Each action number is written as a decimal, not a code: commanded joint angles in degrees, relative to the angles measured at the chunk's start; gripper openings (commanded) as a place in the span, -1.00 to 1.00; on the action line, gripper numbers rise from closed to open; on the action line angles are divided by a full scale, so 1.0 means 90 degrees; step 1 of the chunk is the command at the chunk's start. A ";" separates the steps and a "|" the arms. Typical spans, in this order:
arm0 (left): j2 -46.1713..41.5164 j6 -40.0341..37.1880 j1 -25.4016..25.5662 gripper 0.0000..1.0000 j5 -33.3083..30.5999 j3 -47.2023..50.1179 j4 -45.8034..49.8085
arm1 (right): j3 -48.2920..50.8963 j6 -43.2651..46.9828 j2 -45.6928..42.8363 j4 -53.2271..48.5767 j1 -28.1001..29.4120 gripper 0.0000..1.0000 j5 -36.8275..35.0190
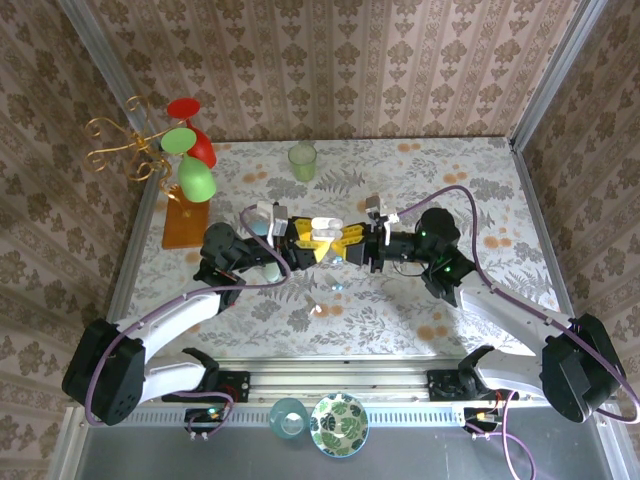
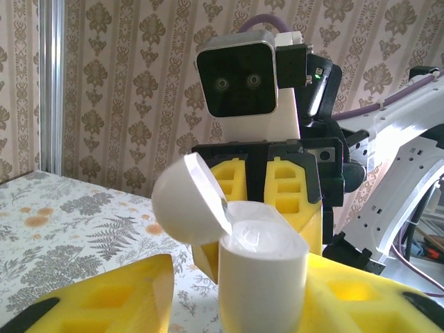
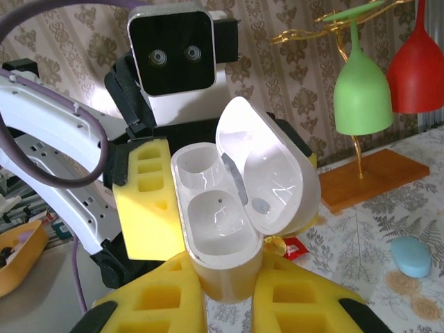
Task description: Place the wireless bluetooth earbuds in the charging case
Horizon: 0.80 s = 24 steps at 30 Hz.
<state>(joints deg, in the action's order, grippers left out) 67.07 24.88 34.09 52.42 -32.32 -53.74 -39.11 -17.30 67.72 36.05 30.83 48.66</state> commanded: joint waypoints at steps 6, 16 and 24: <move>-0.0206 -0.0101 0.0011 -0.14 -0.0015 -0.0150 0.0188 | -0.0126 0.0271 -0.0132 -0.0257 0.0041 -0.86 0.0052; -0.0206 -0.0267 0.0012 -0.74 0.0106 -0.0137 0.0348 | -0.0155 0.0265 -0.0147 -0.0332 0.0051 -0.86 0.0032; -0.0145 -0.0978 -0.0087 -1.00 0.0018 0.0072 0.0057 | -0.0074 0.0399 -0.0459 -0.0618 0.0027 0.09 -0.0270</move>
<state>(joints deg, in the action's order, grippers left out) 66.24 20.18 33.95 52.71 -32.27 -50.52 -39.16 -14.96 66.54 31.22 30.98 47.59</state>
